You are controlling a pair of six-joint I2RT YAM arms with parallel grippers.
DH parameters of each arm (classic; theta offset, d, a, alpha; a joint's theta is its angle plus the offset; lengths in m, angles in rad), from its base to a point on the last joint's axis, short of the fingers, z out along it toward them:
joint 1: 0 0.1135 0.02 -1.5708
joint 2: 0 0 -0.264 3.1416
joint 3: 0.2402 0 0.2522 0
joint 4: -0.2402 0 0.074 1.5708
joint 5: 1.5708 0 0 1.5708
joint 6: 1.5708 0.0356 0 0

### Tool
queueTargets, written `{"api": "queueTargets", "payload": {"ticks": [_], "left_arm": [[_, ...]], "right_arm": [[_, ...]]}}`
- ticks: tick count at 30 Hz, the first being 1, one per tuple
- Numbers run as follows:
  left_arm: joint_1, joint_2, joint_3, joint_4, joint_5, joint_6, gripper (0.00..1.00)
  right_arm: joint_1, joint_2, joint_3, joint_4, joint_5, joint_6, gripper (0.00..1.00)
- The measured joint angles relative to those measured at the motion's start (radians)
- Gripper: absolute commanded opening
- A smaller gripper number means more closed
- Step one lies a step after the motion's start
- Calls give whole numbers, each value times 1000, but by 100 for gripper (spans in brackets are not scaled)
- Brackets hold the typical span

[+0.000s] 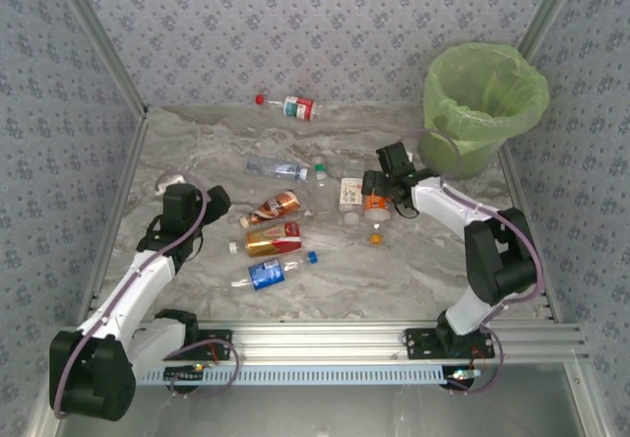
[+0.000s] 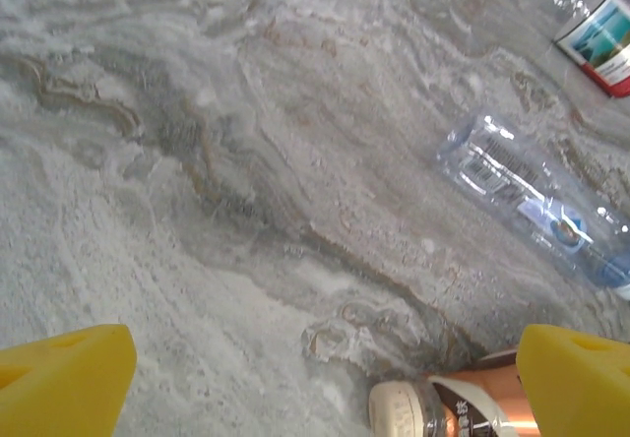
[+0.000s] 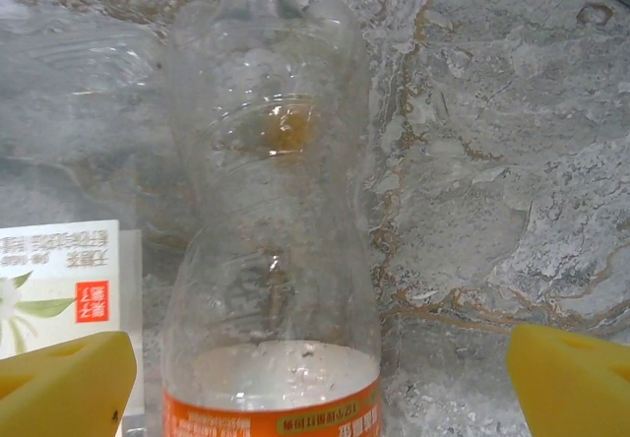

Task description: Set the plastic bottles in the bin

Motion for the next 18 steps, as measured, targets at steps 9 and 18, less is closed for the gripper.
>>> {"api": "queueTargets", "payload": {"ticks": [9, 18], "left_arm": [[0, 6, -2, -1, 19, -32, 99], [0, 79, -13, 56, 112, -70, 99]], "right_arm": [[-11, 130, 121, -98, 26, 11, 87], [-51, 205, 205, -125, 25, 8, 85]]}}
